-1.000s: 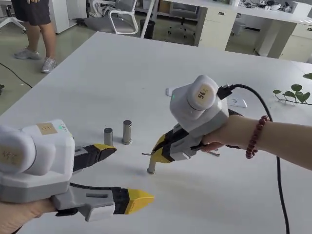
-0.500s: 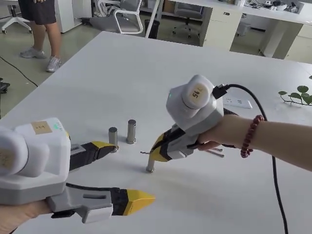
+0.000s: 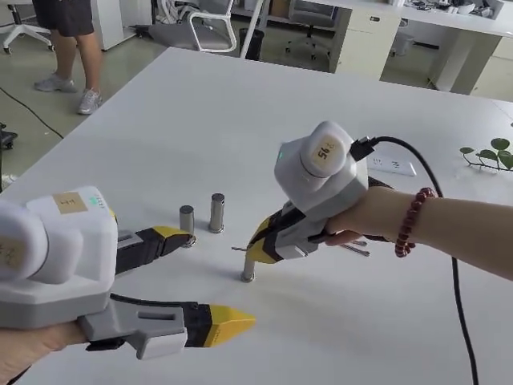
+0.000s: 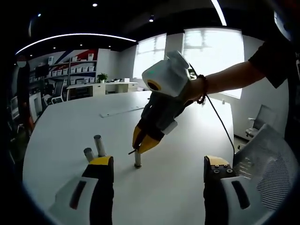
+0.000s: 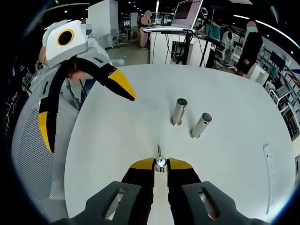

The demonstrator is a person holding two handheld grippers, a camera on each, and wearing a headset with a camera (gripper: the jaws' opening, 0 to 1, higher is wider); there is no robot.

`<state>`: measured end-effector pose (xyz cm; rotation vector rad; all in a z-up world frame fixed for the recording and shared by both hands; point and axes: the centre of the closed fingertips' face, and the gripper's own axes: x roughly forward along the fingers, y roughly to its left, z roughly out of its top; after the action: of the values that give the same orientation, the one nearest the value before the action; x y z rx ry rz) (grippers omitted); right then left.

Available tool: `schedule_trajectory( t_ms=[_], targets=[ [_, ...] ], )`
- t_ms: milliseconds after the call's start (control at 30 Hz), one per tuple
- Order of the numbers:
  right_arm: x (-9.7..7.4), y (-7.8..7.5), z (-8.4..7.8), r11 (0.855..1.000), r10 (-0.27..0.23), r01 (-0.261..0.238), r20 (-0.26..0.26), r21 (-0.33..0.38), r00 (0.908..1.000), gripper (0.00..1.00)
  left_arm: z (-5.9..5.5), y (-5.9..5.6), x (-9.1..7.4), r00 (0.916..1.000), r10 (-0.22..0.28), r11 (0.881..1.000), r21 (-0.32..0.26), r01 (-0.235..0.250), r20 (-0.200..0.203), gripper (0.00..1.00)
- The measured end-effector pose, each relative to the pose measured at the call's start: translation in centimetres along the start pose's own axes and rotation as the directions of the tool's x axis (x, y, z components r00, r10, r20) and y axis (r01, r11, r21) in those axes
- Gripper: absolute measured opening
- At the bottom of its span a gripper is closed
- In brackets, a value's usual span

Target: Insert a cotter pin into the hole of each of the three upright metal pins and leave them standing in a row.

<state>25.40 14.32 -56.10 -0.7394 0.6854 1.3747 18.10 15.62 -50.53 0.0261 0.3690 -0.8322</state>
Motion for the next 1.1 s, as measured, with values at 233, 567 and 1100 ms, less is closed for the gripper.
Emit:
schedule_trajectory(
  t_ms=[233,567,1100],
  targets=[
    [-0.02,-0.17,0.00,1.000,-0.005,0.005,0.003,-0.013,1.0000,0.05,0.19,-0.08,0.08,1.0000,0.000,1.000,0.004,0.000,0.004,0.78],
    [0.03,-0.42,0.15,1.000,-0.011,0.011,0.008,-0.014,0.9999,0.05,-0.06,-0.41,0.09,1.0000,-0.005,1.000,0.000,0.005,0.000,0.78],
    [0.03,-0.54,0.15,1.000,-0.012,0.012,0.017,-0.018,0.9998,0.05,-0.18,-0.64,0.25,0.9999,-0.016,1.000,-0.019,0.016,0.002,0.78]
  ],
)
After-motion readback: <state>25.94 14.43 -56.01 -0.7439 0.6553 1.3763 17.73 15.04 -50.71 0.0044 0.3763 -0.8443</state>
